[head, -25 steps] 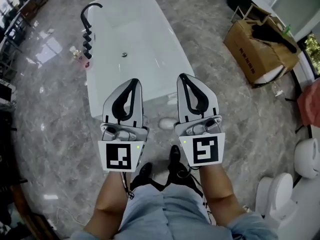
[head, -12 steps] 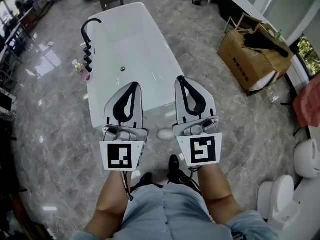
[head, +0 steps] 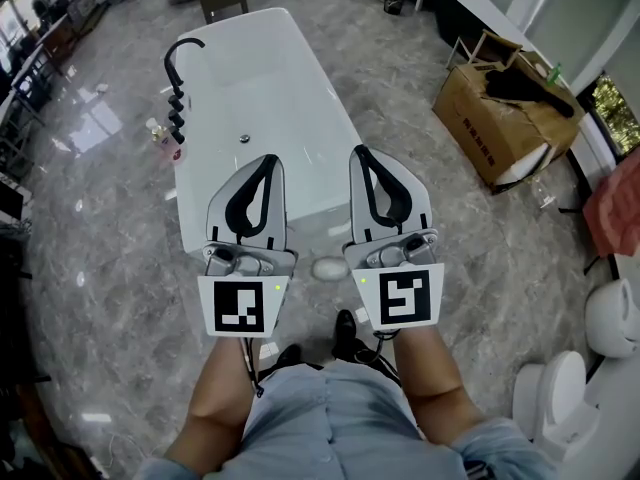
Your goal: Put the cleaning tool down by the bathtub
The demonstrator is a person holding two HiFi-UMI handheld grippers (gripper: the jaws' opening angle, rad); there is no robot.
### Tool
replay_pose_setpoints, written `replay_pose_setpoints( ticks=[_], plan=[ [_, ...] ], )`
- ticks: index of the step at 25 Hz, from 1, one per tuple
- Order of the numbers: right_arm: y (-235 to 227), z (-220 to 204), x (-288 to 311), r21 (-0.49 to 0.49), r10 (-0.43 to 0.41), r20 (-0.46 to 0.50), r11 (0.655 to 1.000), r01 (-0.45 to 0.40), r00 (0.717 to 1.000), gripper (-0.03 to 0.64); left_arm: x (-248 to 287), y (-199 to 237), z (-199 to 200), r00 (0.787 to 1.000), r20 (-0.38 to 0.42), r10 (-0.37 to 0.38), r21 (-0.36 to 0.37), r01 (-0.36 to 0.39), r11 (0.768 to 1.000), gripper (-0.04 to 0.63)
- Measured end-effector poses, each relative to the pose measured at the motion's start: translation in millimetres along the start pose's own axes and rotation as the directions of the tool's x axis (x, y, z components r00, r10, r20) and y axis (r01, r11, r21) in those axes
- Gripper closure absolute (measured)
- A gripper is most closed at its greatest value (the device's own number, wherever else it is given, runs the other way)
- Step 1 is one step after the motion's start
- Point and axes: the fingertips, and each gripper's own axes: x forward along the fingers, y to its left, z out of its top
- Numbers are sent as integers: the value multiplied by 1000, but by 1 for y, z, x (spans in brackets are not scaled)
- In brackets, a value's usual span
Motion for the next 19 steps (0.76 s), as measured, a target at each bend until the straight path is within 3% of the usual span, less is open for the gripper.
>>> replay_pose_setpoints(
  ticks=[19],
  plan=[
    [0,11,-15,-10,-6,13,1000,7,1000,604,-5,-11,13,1000,21,-4,35,3,999,579]
  ],
)
